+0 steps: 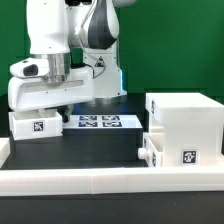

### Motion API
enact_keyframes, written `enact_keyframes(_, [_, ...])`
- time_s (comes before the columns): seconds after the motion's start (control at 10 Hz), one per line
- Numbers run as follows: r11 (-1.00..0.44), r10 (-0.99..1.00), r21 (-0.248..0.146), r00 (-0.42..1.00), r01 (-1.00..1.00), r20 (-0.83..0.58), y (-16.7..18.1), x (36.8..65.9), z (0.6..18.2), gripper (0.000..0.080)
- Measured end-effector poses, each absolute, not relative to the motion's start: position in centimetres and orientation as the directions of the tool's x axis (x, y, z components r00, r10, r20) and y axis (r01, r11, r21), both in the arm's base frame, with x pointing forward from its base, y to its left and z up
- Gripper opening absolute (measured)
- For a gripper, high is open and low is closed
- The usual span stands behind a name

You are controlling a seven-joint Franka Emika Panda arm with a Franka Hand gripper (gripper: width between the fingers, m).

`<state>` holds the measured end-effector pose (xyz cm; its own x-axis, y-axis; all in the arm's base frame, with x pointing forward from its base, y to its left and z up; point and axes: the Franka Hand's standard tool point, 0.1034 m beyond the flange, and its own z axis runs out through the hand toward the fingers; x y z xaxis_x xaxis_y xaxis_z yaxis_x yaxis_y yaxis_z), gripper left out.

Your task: Assemble drawer

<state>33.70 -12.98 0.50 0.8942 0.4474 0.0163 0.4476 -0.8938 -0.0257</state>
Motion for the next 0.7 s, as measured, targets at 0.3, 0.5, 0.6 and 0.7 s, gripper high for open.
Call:
enact_keyframes(0.3, [-0.893,0.45,-0.025,0.893,0.45,0.018,-12.8,33.8,0.5,0.0063])
enact_keyframes(0.5, [-0.889,0.458,-0.023,0.889,0.458,0.019,-12.4,34.1,0.6,0.0042])
enact_keyframes(0.6, [-0.886,0.462,-0.022,0.887,0.462,0.02,-12.1,34.3,0.7,0.0042])
enact_keyframes(0.7, [-0.882,0.471,-0.019,0.882,0.471,0.023,-11.7,34.6,0.8,0.0042])
